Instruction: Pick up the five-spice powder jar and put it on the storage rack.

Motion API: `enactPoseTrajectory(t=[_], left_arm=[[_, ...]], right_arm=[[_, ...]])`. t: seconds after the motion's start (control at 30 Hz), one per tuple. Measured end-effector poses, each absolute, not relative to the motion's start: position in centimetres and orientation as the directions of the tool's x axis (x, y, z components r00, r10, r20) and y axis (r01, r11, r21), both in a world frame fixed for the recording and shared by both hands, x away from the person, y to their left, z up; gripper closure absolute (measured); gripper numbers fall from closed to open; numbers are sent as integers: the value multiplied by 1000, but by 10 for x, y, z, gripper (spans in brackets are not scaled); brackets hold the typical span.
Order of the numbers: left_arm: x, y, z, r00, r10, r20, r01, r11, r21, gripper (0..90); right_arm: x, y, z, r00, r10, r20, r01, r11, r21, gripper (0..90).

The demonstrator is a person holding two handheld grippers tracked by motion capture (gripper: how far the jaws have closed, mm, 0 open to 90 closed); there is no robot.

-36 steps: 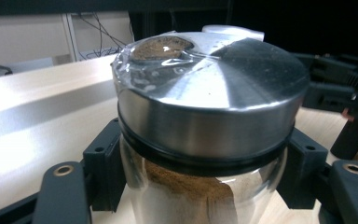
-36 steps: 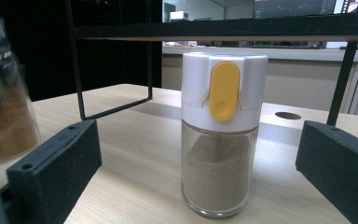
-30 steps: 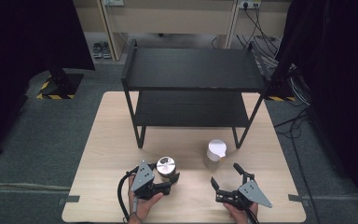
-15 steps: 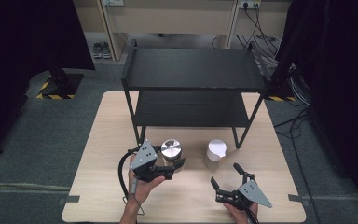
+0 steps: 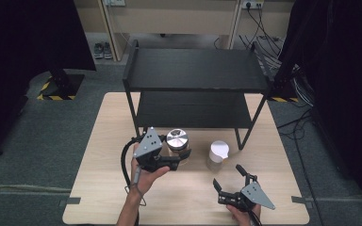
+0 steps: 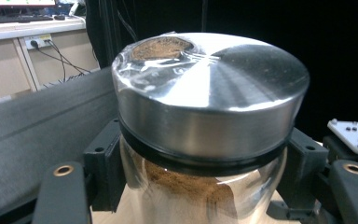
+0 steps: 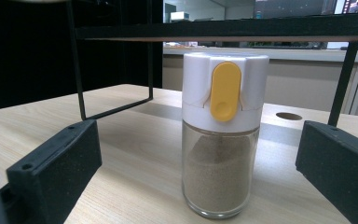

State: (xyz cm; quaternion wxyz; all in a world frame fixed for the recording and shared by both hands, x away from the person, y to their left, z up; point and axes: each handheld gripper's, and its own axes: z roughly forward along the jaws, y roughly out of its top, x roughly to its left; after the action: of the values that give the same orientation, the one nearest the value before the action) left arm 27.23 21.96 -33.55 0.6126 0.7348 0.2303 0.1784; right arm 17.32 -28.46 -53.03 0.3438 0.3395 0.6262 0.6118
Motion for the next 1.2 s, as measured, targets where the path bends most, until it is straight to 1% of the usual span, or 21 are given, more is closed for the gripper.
enactPoseTrajectory(t=[0.13, 0.2, 0.23, 0.3, 0.33, 0.5, 0.63, 0.67, 0.83, 0.93, 1.2], left_arm=[[281, 221, -320, 837, 546, -21, 113, -134, 984, 304], [285, 219, -311, 836, 549, -9, 103, -141, 985, 303], [289, 219, -307, 842, 540, 13, 79, -148, 986, 304], [292, 217, -297, 838, 546, 4, 90, -146, 985, 304], [297, 218, -294, 846, 533, 21, 68, -147, 987, 304], [300, 214, -275, 825, 564, 26, 68, -144, 987, 303], [308, 216, -264, 828, 560, 28, 58, -136, 989, 304], [308, 216, -259, 826, 564, 19, 72, -139, 988, 304], [318, 216, -239, 831, 556, 21, 81, -158, 984, 304], [327, 217, -223, 838, 545, 8, 96, -162, 982, 304], [341, 214, -191, 830, 558, 12, 104, -175, 979, 304]], right_arm=[[173, -284, -530, -532, 846, -15, 5, 20, 1000, 4], [173, -285, -530, -533, 846, -15, 5, 21, 1000, 4], [173, -285, -530, -533, 846, -15, 5, 21, 1000, 4], [173, -285, -530, -534, 845, -15, 5, 21, 1000, 4], [173, -285, -530, -533, 846, -15, 5, 21, 1000, 4], [173, -285, -530, -534, 845, -15, 6, 21, 1000, 4], [173, -285, -530, -534, 845, -14, 6, 21, 1000, 4], [174, -285, -530, -534, 845, -14, 7, 21, 1000, 4], [173, -285, -530, -533, 846, -13, 8, 21, 1000, 4], [173, -284, -530, -533, 846, -13, 9, 20, 1000, 4], [173, -284, -529, -533, 846, -13, 10, 22, 1000, 4]])
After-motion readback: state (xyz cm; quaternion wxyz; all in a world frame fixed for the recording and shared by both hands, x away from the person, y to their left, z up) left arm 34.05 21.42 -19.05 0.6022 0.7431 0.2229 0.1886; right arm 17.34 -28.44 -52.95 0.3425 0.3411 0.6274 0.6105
